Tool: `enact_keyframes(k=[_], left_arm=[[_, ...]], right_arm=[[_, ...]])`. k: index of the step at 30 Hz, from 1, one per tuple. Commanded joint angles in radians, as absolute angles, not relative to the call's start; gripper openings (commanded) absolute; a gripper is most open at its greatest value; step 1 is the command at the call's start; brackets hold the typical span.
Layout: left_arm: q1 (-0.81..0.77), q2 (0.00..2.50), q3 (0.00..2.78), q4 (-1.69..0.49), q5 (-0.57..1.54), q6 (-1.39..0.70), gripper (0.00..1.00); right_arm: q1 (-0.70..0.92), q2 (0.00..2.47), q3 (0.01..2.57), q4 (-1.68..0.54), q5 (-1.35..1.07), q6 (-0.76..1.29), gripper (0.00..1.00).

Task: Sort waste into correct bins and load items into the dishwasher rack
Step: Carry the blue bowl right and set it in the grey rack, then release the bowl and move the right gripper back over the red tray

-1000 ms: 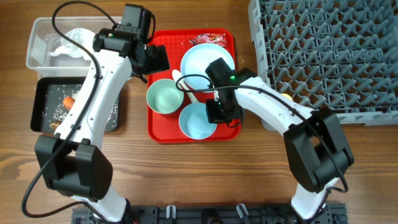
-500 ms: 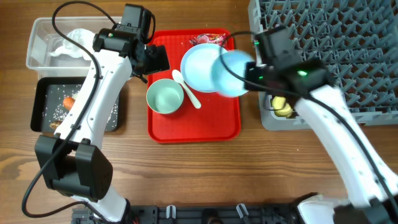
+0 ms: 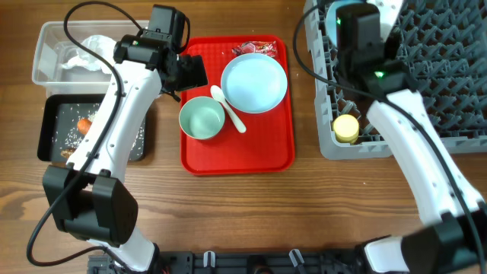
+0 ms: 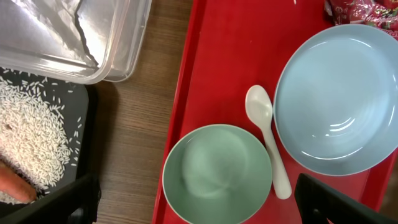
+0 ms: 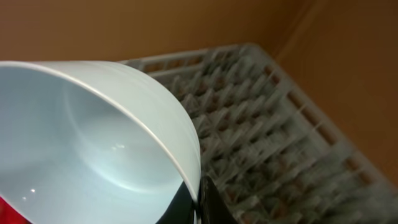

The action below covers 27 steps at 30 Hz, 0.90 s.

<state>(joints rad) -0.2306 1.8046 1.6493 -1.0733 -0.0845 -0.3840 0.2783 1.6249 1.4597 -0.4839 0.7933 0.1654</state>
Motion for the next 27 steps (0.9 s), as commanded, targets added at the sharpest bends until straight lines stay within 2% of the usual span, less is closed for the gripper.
enact_keyframes(k=[1, 4, 11, 27], left_arm=[[-0.231, 1.816, 1.650, -1.074, -0.095, -0.401, 1.00], [-0.231, 1.816, 1.650, -1.074, -0.095, -0.401, 1.00], [-0.231, 1.816, 1.650, -1.074, -0.095, -0.401, 1.00], [-0.231, 1.816, 1.650, -1.074, -0.095, -0.401, 1.00]], right_arm=[[0.275, 1.757, 1.465, -0.345, 0.971, -0.223, 0.04], [0.275, 1.847, 1.465, -0.194, 1.076, -0.391, 0.04], [0.273, 1.974, 1.465, -0.025, 1.095, -0.630, 0.04], [0.268, 2.006, 1.464, -0.083, 1.151, -0.611, 0.05]])
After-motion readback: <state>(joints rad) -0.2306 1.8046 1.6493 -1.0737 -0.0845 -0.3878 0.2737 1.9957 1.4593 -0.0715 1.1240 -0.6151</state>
